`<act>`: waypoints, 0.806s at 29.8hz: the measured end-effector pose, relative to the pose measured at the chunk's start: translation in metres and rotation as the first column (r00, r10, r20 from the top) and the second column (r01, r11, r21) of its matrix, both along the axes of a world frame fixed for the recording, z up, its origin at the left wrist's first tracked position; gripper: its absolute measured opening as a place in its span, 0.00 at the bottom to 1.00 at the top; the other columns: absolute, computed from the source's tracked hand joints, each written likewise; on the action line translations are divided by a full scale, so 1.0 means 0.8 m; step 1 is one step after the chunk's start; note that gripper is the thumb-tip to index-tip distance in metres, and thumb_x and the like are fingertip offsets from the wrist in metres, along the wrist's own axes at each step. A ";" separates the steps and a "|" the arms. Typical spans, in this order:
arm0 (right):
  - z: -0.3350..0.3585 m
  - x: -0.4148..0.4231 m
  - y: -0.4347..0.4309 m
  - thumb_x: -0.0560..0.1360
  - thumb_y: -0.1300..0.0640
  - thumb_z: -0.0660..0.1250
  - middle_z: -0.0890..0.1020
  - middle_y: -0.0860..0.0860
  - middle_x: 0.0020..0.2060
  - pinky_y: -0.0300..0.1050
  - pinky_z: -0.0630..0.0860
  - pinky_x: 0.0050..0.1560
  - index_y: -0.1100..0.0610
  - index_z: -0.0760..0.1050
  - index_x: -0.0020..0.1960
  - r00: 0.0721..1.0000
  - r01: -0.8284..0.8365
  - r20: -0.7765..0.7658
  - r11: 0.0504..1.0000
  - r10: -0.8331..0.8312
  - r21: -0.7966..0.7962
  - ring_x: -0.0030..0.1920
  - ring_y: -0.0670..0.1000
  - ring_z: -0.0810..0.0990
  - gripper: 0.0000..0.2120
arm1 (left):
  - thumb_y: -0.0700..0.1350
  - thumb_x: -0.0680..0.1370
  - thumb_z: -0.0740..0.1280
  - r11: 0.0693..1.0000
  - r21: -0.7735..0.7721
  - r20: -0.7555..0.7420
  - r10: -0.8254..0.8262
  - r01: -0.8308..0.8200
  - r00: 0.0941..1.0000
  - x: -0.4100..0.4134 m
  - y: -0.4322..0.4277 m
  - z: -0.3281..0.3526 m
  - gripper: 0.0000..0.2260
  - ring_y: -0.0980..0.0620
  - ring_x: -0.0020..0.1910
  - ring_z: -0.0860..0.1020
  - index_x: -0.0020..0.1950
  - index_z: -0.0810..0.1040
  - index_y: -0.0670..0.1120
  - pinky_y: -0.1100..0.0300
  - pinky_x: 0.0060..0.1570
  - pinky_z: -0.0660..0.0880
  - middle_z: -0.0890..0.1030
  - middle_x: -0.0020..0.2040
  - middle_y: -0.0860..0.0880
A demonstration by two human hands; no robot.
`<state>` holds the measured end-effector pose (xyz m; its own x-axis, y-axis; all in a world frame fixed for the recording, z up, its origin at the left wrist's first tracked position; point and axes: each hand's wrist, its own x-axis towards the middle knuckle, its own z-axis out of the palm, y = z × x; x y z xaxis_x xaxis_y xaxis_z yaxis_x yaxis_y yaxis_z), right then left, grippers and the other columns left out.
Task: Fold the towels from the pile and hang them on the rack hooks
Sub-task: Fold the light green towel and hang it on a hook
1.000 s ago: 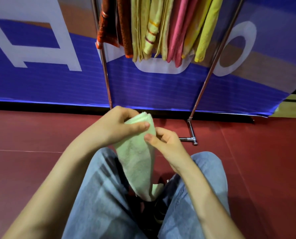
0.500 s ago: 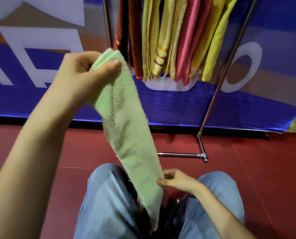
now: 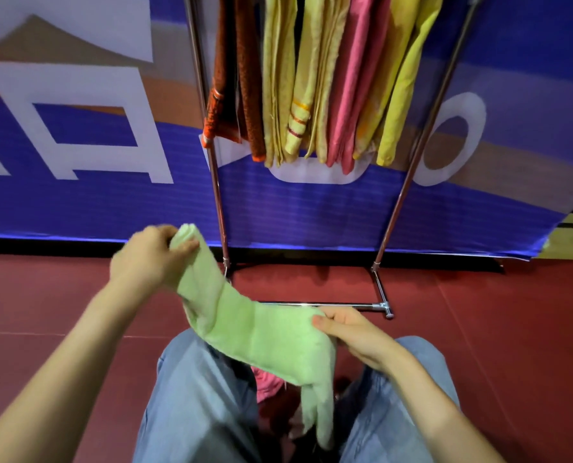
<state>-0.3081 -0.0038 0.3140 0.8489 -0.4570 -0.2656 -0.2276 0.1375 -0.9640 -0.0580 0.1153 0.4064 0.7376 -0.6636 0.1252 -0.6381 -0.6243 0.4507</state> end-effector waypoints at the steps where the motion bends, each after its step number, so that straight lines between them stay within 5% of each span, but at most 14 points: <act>1: 0.010 0.002 -0.002 0.71 0.54 0.66 0.79 0.43 0.31 0.30 0.70 0.34 0.69 0.74 0.51 1.000 -0.006 0.026 1.000 0.006 0.008 0.31 0.38 0.74 0.18 | 0.55 0.74 0.63 0.992 0.125 0.029 0.010 -0.014 1.000 -0.003 0.000 -0.015 0.13 0.39 0.48 0.77 0.41 0.75 0.45 0.54 0.42 0.69 0.80 0.44 0.41; 3: 0.033 0.003 -0.007 0.74 0.59 0.64 0.81 0.43 0.27 0.28 0.70 0.30 0.66 0.75 0.50 0.996 -0.022 0.086 0.999 0.020 0.025 0.28 0.37 0.75 0.10 | 0.53 0.74 0.64 0.932 0.359 0.047 -0.066 0.045 0.997 -0.018 -0.005 -0.039 0.14 0.41 0.54 0.77 0.52 0.76 0.44 0.54 0.48 0.71 0.80 0.53 0.41; 4: 0.047 0.006 -0.007 0.74 0.59 0.63 0.81 0.43 0.27 0.27 0.69 0.29 0.62 0.76 0.48 0.994 -0.026 0.105 0.999 0.022 0.031 0.28 0.37 0.75 0.07 | 0.52 0.74 0.64 0.926 0.359 -0.013 -0.119 0.116 0.993 -0.027 -0.011 -0.045 0.13 0.42 0.54 0.77 0.53 0.75 0.44 0.54 0.50 0.72 0.80 0.54 0.42; 6: 0.072 0.013 -0.005 0.74 0.57 0.63 0.80 0.42 0.26 0.28 0.69 0.29 0.58 0.76 0.45 0.992 -0.041 0.121 0.999 0.040 0.002 0.27 0.37 0.74 0.06 | 0.47 0.76 0.63 0.953 0.044 -0.301 -0.274 0.300 0.914 -0.052 -0.025 -0.047 0.08 0.49 0.50 0.79 0.50 0.76 0.45 0.59 0.50 0.72 0.81 0.50 0.45; 9: 0.094 0.025 -0.004 0.75 0.56 0.62 0.78 0.42 0.25 0.28 0.67 0.27 0.59 0.75 0.42 0.992 -0.060 0.108 0.997 0.066 -0.058 0.26 0.37 0.72 0.07 | 0.44 0.79 0.56 0.839 -0.472 -0.586 -0.528 0.270 0.615 -0.111 -0.047 -0.017 0.10 0.67 0.36 0.77 0.46 0.76 0.46 0.74 0.41 0.72 0.79 0.40 0.50; 13: 0.112 0.028 -0.007 0.76 0.57 0.62 0.80 0.43 0.25 0.28 0.70 0.29 0.56 0.75 0.37 0.990 -0.081 0.107 0.995 0.087 -0.064 0.27 0.38 0.75 0.10 | 0.46 0.80 0.54 0.750 -0.635 -0.561 -0.612 0.185 0.557 -0.147 -0.070 0.001 0.16 0.64 0.25 0.71 0.35 0.75 0.47 0.72 0.30 0.68 0.74 0.26 0.56; 17: 0.118 0.016 -0.013 0.76 0.61 0.59 0.78 0.43 0.22 0.26 0.68 0.26 0.57 0.73 0.36 0.988 -0.052 0.143 0.998 0.055 -0.024 0.23 0.37 0.74 0.10 | 0.49 0.80 0.55 0.717 -0.645 -0.452 -0.636 0.263 0.625 -0.148 -0.077 0.010 0.18 0.62 0.24 0.67 0.31 0.73 0.47 0.71 0.27 0.64 0.71 0.22 0.56; 19: 0.115 0.012 -0.014 0.69 0.53 0.65 0.81 0.44 0.25 0.28 0.71 0.30 0.57 0.75 0.38 0.983 -0.066 0.170 0.998 0.066 -0.006 0.27 0.37 0.76 0.07 | 0.47 0.79 0.57 0.692 -0.665 -0.423 -0.658 0.279 0.623 -0.148 -0.082 0.019 0.16 0.62 0.23 0.67 0.31 0.72 0.48 0.72 0.27 0.63 0.71 0.21 0.57; 24: 0.090 0.000 -0.026 0.51 0.34 0.75 0.85 0.44 0.36 0.31 0.76 0.42 0.55 0.80 0.43 0.987 -0.082 0.139 0.996 0.084 -0.019 0.38 0.40 0.81 0.29 | 0.42 0.77 0.60 0.625 -0.736 -0.409 -0.717 0.261 0.564 -0.143 -0.090 0.065 0.13 0.61 0.21 0.65 0.32 0.71 0.46 0.72 0.26 0.63 0.69 0.20 0.56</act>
<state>-0.3079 -0.0245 0.3862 0.9122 -0.3865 -0.1360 -0.1006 0.1105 -0.9888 -0.1726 0.0434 0.4588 0.3412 -0.9049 0.2543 -0.1695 0.2069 0.9636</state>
